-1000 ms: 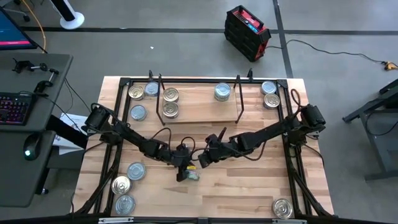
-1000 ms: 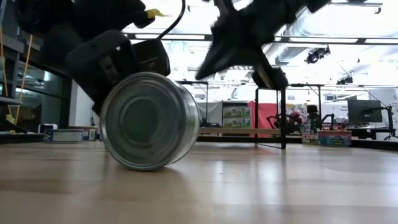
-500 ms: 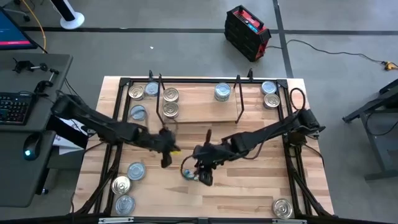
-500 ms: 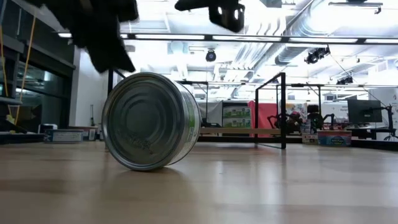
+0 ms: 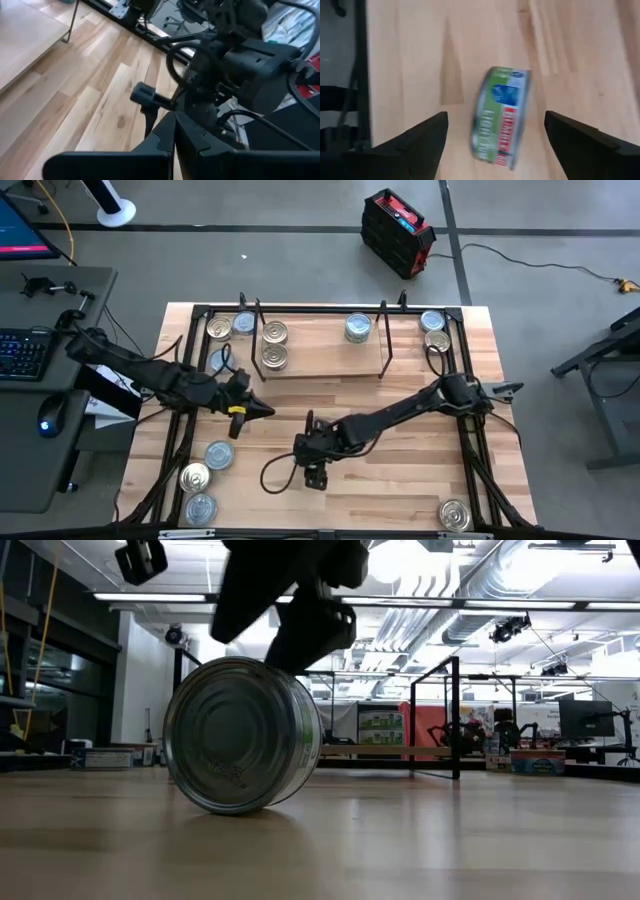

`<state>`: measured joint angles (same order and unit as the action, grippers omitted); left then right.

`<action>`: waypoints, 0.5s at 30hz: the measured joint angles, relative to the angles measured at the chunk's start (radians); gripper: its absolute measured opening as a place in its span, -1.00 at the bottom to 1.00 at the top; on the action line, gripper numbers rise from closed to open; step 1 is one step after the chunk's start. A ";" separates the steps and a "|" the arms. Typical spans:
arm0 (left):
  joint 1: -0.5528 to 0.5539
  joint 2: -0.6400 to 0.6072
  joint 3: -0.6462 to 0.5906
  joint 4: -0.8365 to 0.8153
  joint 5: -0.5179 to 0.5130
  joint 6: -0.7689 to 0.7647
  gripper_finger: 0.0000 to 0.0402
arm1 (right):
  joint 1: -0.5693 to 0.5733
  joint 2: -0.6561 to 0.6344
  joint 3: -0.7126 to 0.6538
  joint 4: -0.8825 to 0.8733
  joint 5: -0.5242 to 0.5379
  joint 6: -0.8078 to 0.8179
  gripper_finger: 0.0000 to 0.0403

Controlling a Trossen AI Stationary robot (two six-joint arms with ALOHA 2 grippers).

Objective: Stack canned seafood by type on shelf
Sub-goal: Put the green tuna can on the shelf

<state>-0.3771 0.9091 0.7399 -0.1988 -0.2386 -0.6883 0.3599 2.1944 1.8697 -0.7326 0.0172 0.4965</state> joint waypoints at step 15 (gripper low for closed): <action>-0.005 -0.155 0.000 0.172 0.027 0.165 -1.00 | -0.002 0.035 -0.006 -0.012 0.066 0.154 -0.39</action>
<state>-0.3817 0.7545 0.7399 -0.0265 -0.2111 -0.5229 0.3580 2.2295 1.8637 -0.7447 0.0835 0.6507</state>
